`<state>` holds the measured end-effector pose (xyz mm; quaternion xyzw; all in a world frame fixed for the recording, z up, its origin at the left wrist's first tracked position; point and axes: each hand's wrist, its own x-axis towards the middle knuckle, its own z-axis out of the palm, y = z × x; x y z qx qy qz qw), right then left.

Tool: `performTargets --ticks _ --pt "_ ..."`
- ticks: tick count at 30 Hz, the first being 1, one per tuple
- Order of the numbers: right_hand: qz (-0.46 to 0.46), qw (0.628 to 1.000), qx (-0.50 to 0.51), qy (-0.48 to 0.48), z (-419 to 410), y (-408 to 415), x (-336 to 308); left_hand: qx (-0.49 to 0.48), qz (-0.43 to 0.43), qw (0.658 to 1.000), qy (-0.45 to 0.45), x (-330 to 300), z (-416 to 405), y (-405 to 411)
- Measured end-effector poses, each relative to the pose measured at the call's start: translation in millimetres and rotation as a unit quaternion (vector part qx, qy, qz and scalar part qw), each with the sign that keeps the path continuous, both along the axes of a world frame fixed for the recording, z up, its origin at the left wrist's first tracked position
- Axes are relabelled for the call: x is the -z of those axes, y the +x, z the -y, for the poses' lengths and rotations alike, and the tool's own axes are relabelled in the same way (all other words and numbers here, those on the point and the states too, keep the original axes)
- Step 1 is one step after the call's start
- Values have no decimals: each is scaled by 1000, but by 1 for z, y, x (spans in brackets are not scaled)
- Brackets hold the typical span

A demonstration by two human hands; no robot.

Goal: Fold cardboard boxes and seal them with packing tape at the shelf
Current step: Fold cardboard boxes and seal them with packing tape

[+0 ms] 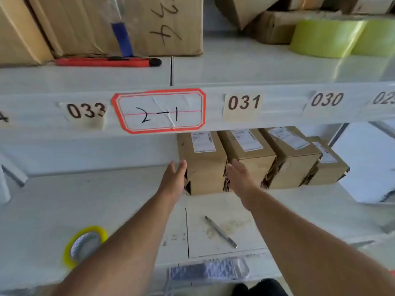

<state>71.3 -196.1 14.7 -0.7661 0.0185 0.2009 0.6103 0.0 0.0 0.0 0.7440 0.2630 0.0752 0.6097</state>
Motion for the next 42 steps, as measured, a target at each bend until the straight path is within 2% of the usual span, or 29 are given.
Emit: performTargets --ticks 5,10,16,19,22,27,33,40,42 --pt "23 999 -48 -6 -19 30 19 18 -9 998 -53 13 0 32" --pt "32 996 -72 -38 -18 27 13 6 36 995 -96 -2 15 25" --pt "58 994 -95 17 -8 -54 -22 -23 25 999 -23 -18 11 -61" --pt "23 995 -96 16 -7 -114 -10 -30 8 999 -18 -20 11 -119" --pt "-24 996 -87 1 -13 -154 3 -28 -27 998 -54 -14 12 -155" --pt "-58 995 -72 22 -20 -160 1 -65 -35 996 -46 -3 4 -158" --pt "-103 986 -128 -13 -2 -204 23 -128 -89 986 -67 35 17 -218" --pt "-140 964 -219 -52 -3 -203 60 -128 -161 978 -31 65 5 -212" --pt "-146 962 -219 -67 0 -203 63 -121 -191 974 -27 71 -1 -213"
